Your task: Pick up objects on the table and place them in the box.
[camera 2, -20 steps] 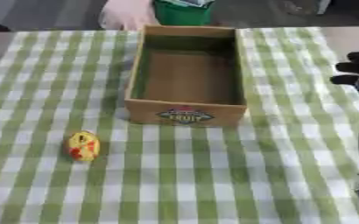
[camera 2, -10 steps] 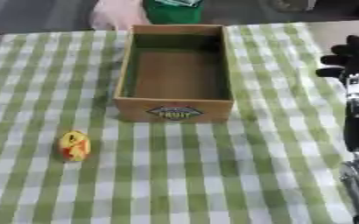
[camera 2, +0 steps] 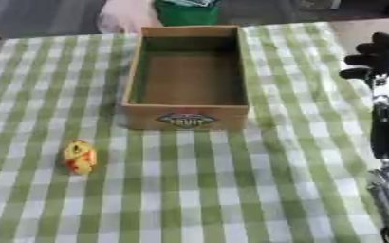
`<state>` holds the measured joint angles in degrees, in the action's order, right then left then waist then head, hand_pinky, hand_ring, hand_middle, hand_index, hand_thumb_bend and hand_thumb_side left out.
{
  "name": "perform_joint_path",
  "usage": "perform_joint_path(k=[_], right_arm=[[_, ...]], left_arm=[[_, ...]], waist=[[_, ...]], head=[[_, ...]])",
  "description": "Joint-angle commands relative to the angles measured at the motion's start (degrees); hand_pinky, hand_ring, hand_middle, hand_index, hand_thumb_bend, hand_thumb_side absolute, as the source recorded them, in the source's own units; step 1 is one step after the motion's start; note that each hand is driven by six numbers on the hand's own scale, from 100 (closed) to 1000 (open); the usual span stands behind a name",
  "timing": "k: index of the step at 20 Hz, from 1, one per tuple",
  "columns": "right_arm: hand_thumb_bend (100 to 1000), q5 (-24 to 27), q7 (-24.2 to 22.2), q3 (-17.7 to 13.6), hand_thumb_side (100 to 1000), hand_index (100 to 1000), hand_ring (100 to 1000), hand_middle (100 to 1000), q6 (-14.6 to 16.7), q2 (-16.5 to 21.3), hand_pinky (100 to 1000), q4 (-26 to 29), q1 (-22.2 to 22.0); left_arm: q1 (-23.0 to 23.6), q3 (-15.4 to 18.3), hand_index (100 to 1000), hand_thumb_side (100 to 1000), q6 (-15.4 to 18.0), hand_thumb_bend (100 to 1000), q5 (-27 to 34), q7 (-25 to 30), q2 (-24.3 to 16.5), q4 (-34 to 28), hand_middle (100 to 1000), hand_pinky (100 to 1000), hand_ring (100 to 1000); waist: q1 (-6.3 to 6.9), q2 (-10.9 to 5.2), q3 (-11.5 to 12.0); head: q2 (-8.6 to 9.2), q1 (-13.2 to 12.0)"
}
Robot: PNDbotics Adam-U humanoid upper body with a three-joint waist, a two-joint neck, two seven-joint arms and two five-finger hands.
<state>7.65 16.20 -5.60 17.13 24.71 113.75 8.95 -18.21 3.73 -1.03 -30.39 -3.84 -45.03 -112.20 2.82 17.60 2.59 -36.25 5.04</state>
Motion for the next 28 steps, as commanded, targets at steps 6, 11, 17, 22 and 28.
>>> perform_joint_path(k=[6, 11, 17, 22, 28], right_arm=[[100, 0.7, -0.6, 0.3, 587, 788, 663, 652, -0.2, 2.1, 592, 0.8, 0.1], [100, 0.9, -0.9, 0.6, 587, 788, 663, 652, -0.3, 2.3, 592, 0.8, 0.1], [100, 1.1, -1.3, 0.9, 588, 788, 663, 652, -0.5, 2.4, 592, 0.8, 0.2], [100, 1.3, -1.5, 0.9, 589, 788, 663, 652, -0.4, 2.4, 592, 0.8, 0.4], [100, 1.5, -1.5, 0.9, 590, 788, 664, 652, -0.2, 2.1, 592, 0.8, 0.5]], left_arm=[[-5.0, -9.1, 841, 969, 1.8, 309, -1.9, 14.3, -10.6, 0.3, 632, 550, 624], [-8.0, -14.2, 877, 927, 2.3, 358, -0.4, 19.7, -12.8, 2.0, 659, 561, 647], [-12.5, -18.6, 913, 884, 1.9, 445, 0.0, 25.2, -12.1, 4.5, 714, 598, 701], [-15.1, -21.1, 930, 794, 2.0, 538, 0.8, 30.4, -9.6, 6.9, 731, 616, 719], [-17.0, -21.9, 938, 714, 2.1, 532, 1.2, 34.6, -6.1, 8.2, 736, 625, 723]], waist=[[0.45, -1.57, -0.5], [0.76, -1.7, -0.8], [0.89, -1.92, -0.9], [0.62, -1.95, -1.2], [0.01, -1.89, -1.5]], head=[[-0.51, -1.2], [-0.5, -1.9], [-0.5, -2.5], [-1.47, -2.1], [-2.17, 0.0]])
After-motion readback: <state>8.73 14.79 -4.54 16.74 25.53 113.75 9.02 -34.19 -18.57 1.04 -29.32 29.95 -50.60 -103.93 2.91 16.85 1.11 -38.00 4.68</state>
